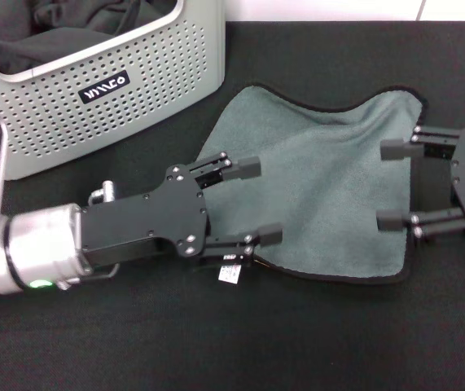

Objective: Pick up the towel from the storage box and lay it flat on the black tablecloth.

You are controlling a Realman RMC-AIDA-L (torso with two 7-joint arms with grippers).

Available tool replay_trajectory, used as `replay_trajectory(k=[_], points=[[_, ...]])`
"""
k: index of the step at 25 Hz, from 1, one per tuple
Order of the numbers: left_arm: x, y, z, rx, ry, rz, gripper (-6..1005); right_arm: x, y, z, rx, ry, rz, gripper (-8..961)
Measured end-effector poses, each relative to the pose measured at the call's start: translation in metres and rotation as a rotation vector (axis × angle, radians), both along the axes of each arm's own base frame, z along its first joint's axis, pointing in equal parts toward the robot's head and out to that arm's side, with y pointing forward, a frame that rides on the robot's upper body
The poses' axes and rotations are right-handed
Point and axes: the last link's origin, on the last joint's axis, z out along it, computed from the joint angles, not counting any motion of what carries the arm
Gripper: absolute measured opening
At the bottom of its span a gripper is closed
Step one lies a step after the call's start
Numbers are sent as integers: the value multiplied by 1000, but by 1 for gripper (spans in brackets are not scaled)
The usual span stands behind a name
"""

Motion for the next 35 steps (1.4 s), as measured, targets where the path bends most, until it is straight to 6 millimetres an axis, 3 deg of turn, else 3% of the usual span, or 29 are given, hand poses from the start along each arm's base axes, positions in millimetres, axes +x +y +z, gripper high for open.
replay_trajectory(k=[6, 21, 35], points=[[18, -5, 20, -131, -42, -124, 888, -16, -6, -8, -74, -44, 98, 874], [35, 4, 34, -69, -37, -222, 888, -30, -5, -8, -32, -65, 212, 874], [37, 9, 40, -40, -14, -242, 888, -32, -4, -10, -2, -50, 205, 874]])
